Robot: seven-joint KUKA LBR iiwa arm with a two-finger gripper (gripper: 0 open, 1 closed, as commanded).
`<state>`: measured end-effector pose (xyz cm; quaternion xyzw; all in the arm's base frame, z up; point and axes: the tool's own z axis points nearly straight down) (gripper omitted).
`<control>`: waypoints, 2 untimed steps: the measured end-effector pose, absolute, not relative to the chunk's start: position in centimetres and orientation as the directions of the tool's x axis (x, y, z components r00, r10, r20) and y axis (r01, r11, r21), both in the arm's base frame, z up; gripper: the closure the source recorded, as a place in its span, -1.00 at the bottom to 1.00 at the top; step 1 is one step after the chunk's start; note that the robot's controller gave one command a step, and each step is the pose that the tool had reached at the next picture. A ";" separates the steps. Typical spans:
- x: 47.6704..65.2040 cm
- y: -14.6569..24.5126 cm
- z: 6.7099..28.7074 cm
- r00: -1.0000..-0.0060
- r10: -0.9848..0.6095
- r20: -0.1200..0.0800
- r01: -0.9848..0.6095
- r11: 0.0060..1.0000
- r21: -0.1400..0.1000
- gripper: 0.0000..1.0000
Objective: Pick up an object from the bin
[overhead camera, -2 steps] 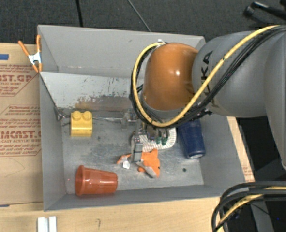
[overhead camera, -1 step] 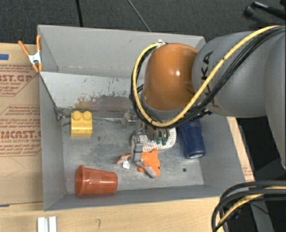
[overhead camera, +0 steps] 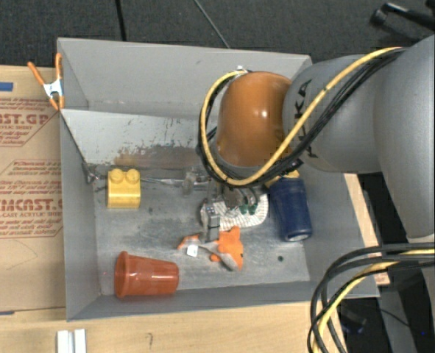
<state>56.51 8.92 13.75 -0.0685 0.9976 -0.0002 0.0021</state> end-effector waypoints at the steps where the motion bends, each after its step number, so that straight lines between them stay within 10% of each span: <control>1: 54.5 5.8 13.4 -0.983 -0.185 -0.001 -0.185 0.983 0.000 -1.00; 2: 54.4 4.0 11.6 -0.985 -0.170 0.000 -0.170 0.985 0.001 -1.00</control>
Offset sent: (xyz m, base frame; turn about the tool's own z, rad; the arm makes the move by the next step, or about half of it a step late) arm -0.0027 -0.0577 -0.0380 -0.0151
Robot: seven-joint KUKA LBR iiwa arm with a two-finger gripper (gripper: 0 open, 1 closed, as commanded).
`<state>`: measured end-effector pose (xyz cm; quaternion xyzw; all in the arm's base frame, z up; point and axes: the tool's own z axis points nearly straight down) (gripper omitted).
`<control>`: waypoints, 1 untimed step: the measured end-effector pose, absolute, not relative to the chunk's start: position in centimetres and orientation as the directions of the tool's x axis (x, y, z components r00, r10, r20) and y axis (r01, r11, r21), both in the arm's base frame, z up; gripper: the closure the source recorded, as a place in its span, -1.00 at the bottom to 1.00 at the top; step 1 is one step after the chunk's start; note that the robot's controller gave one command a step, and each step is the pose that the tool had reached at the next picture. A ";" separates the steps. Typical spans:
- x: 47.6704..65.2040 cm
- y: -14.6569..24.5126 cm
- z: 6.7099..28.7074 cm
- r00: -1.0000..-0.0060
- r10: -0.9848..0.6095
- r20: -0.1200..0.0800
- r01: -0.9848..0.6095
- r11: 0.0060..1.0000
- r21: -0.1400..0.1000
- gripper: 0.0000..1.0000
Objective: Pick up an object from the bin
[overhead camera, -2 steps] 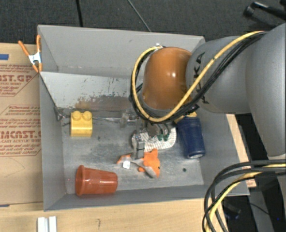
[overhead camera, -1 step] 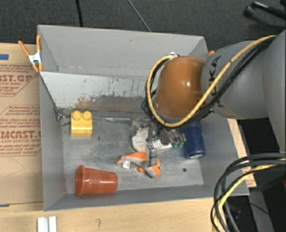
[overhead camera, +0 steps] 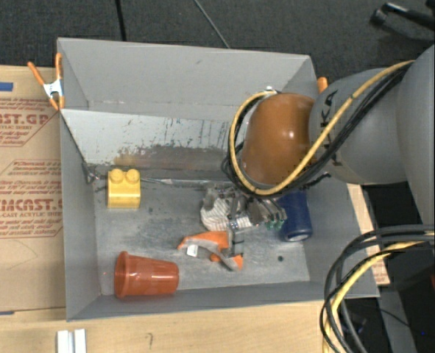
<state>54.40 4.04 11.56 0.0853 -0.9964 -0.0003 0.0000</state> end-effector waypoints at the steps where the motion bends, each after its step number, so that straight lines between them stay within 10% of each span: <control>1: 52.6 3.1 8.7 -0.976 -0.219 -0.003 -0.219 0.976 0.001 1.00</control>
Offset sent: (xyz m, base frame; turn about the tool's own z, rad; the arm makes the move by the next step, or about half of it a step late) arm 0.0000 0.0000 0.0000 0.0000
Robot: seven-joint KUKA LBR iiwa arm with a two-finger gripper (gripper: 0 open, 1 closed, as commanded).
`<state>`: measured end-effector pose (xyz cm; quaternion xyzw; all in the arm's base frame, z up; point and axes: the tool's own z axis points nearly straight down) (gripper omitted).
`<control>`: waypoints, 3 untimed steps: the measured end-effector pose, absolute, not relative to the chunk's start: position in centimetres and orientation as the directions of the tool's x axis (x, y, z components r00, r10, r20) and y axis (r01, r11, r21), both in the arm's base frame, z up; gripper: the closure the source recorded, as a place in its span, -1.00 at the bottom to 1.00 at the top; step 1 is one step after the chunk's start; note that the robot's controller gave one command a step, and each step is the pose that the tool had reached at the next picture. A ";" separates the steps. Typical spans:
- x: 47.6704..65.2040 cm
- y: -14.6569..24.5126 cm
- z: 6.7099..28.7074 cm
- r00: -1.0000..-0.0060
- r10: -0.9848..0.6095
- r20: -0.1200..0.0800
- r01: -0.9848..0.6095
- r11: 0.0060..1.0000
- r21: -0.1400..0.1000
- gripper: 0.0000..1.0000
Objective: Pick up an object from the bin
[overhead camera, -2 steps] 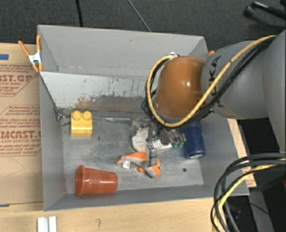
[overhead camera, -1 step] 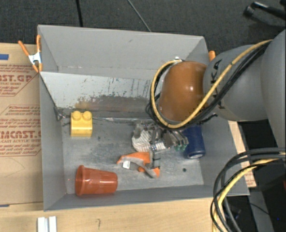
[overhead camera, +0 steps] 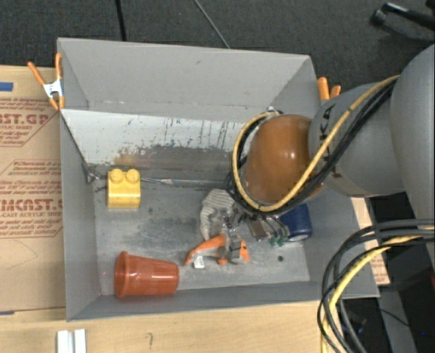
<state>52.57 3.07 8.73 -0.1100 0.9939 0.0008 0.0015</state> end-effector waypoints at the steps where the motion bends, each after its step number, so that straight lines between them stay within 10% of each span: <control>1: 52.6 3.1 8.7 -0.976 -0.219 -0.003 -0.219 0.976 0.001 -1.00; 2: 52.6 3.1 8.7 -0.976 -0.219 -0.003 -0.219 0.976 0.002 1.00; 3: 52.6 3.1 8.7 -0.976 -0.219 -0.003 -0.219 0.976 0.002 1.00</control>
Offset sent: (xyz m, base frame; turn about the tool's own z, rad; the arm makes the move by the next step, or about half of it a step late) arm 0.0000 0.0000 0.0000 0.0000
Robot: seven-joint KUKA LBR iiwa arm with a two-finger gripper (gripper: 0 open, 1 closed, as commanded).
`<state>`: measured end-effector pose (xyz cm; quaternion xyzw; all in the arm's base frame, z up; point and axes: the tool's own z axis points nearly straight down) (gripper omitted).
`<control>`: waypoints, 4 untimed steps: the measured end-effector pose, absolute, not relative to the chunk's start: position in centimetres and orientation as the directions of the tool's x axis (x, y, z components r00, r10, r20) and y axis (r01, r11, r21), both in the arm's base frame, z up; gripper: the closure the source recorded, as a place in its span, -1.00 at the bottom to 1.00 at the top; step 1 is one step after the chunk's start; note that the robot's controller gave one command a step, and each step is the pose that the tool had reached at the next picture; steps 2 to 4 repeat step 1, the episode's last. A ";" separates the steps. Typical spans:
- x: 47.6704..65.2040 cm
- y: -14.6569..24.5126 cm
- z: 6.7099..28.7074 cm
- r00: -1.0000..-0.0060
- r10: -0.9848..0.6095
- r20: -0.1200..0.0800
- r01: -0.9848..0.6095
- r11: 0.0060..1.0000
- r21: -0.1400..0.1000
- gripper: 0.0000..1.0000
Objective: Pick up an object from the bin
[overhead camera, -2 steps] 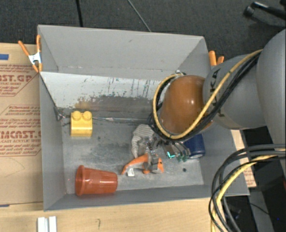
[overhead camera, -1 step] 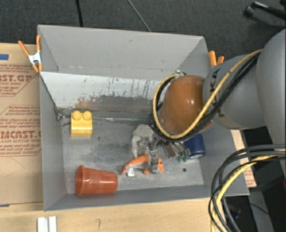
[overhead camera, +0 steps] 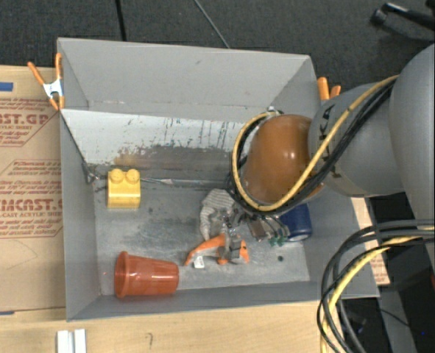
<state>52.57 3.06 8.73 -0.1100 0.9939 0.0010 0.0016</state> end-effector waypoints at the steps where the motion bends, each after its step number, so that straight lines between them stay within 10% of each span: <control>1: 53.3 5.5 28.9 -0.981 -0.195 0.001 -0.195 0.981 0.000 1.00; 4: 53.3 5.5 28.9 -0.981 -0.195 0.001 -0.195 0.981 0.000 1.00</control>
Offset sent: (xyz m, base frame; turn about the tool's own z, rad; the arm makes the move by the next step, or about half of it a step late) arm 0.0000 0.0000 0.0000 0.0000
